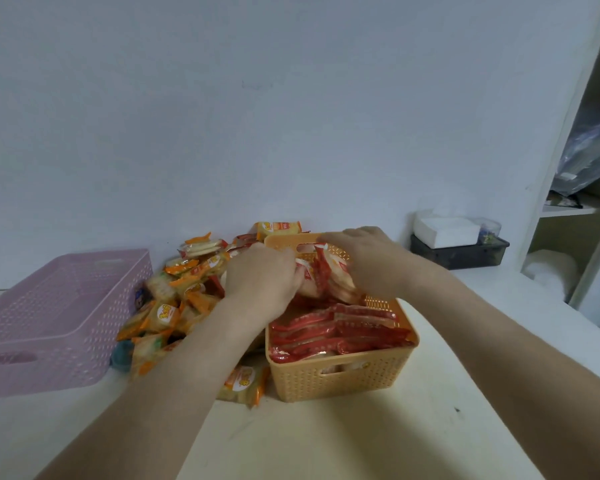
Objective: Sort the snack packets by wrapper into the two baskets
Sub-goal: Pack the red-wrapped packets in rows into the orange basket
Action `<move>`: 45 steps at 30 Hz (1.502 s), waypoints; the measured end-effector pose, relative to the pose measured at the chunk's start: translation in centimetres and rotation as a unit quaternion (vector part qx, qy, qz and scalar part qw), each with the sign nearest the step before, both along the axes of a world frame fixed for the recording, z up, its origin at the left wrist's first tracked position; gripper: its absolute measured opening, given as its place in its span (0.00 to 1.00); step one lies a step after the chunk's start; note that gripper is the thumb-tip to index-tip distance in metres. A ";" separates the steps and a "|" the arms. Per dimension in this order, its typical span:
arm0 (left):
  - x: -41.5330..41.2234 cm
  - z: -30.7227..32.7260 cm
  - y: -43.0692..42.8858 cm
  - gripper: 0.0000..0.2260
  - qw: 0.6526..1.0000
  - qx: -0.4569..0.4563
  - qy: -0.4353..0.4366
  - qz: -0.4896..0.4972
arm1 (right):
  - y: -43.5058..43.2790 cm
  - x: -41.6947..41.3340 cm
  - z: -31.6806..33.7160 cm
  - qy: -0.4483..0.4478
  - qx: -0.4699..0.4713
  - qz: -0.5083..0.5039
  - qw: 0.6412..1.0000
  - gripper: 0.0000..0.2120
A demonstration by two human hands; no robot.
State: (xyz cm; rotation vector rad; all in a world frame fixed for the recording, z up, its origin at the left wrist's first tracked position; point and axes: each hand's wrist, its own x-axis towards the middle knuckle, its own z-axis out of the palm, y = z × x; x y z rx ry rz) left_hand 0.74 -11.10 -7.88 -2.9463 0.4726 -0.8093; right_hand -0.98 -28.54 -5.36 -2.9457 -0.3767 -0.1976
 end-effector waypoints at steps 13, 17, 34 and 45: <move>1.1 -1.3 -0.2 0.22 0.987 -0.143 -0.044 -0.052 | -1.6 2.9 -2.6 -0.201 -0.143 0.000 0.969 0.11; 0.3 -0.6 0.3 0.24 0.978 -0.140 -0.096 -0.121 | -2.9 2.8 -3.2 -0.249 -0.122 -0.013 0.961 0.16; -3.1 -1.8 1.5 0.26 0.970 0.030 0.152 -0.187 | -1.4 0.0 0.8 0.184 0.038 0.076 0.979 0.20; -3.3 -1.0 0.5 0.32 0.955 0.078 0.246 -0.149 | -1.2 -1.6 -0.3 0.188 -0.046 0.065 0.979 0.18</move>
